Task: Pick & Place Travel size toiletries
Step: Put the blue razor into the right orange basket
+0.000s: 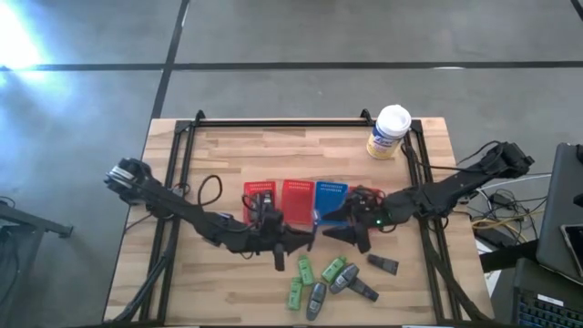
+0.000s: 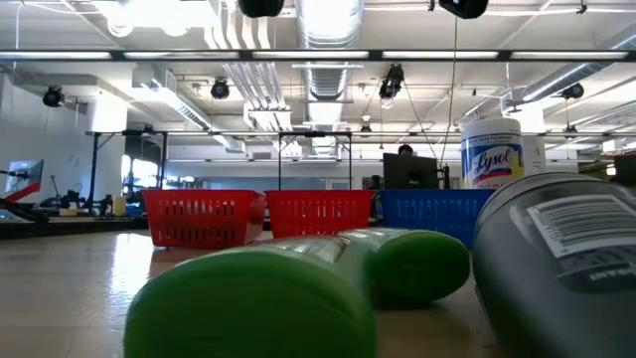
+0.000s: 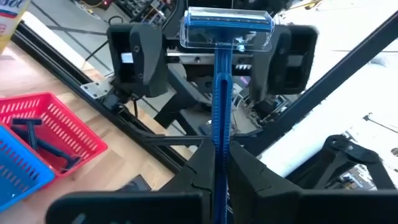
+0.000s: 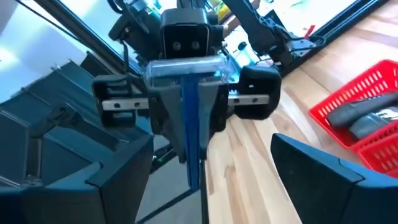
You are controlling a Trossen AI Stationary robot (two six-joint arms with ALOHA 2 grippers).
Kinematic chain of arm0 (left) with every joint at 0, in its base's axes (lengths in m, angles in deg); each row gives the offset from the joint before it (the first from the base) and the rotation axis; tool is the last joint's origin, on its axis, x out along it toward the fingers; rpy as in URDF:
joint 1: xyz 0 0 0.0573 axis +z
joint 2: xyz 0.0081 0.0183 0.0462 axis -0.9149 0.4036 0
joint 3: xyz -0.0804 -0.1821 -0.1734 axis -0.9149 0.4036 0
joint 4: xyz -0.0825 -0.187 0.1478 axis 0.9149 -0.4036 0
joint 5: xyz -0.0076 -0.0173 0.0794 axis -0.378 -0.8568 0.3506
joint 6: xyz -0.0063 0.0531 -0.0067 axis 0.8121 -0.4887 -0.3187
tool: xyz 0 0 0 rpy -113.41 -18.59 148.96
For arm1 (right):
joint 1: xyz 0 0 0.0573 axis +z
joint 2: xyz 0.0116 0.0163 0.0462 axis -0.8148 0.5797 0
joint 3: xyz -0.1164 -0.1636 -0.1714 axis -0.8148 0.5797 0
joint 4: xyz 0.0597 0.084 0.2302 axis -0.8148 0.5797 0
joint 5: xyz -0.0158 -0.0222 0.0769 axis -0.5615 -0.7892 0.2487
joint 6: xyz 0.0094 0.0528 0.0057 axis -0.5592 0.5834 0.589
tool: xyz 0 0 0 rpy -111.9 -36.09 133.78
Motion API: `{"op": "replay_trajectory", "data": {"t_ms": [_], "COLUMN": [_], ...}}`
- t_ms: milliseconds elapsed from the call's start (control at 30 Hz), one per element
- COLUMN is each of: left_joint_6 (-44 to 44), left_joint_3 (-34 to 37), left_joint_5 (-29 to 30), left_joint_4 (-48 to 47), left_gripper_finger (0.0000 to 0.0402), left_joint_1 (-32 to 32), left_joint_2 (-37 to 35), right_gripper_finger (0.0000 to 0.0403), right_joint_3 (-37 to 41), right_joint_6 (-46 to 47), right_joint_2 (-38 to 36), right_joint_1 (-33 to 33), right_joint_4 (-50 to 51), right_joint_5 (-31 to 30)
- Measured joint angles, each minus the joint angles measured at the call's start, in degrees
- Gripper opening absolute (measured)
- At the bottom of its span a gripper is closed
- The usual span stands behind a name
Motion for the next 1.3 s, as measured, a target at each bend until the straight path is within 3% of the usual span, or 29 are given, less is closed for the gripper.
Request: {"op": "replay_trajectory", "data": {"t_ms": [700, 967, 1233, 1300], "left_joint_6": [-0.46, -0.77, -1.36, -0.57], "left_joint_3": [-5.41, -5.41, -5.37, -5.37], "left_joint_5": [-5.48, -4.84, -4.21, -3.74], "left_joint_4": [0.42, 0.42, -0.12, -0.99], "left_gripper_finger": [0.0023, 0.0025, 0.0045, 0.0058], "left_joint_1": [3.10, 3.14, 3.21, 3.21], "left_joint_2": [5.49, 5.50, 5.52, 5.44], "right_gripper_finger": [0.0236, 0.0155, 0.0031, 0.0027], "right_joint_3": [0.02, 0.02, 0.02, 0.00], "right_joint_6": [1.09, 1.35, 0.08, -0.12], "right_joint_2": [0.94, 0.94, 0.92, 0.92], "right_joint_1": [-0.29, -0.33, -0.52, -0.66], "right_joint_4": [-1.09, -0.58, -0.42, 0.22], "right_joint_5": [0.04, -0.06, -1.23, -1.35]}}
